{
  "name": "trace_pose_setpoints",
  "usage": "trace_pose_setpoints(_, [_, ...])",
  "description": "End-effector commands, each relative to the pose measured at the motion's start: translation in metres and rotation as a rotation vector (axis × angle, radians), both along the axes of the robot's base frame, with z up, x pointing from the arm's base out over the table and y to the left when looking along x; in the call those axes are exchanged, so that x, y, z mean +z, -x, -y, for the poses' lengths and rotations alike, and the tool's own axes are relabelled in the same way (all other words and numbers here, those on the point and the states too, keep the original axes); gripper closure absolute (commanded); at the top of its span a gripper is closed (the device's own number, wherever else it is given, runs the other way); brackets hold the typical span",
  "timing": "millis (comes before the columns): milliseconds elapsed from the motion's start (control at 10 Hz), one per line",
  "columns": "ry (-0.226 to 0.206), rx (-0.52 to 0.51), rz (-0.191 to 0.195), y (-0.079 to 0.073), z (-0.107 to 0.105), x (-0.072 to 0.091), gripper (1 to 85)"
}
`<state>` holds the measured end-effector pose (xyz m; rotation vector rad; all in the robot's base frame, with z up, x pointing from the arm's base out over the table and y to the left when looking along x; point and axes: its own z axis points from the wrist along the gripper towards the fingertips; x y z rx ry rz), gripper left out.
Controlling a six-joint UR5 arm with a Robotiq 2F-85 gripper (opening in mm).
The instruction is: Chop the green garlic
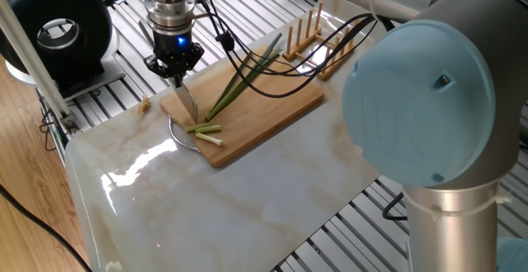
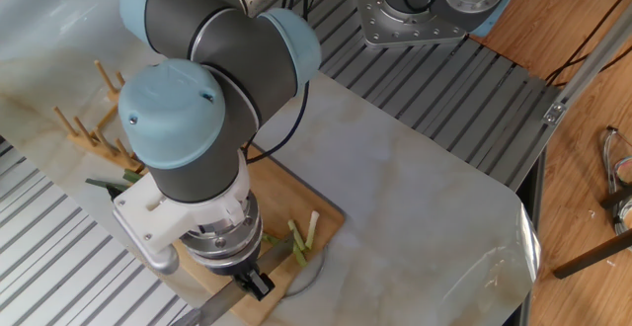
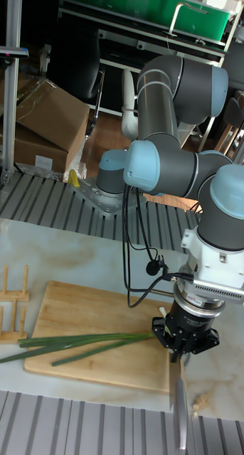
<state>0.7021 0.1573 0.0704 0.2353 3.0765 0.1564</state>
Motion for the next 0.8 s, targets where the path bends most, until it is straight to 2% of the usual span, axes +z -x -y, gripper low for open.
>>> trace_pose_setpoints(0, [-0.019, -0.002, -0.005, 0.005, -0.002, 0.003, 84.3])
trace_pose_setpoints(700, [-0.015, 0.02, -0.026, 0.019, 0.004, 0.003, 84.3])
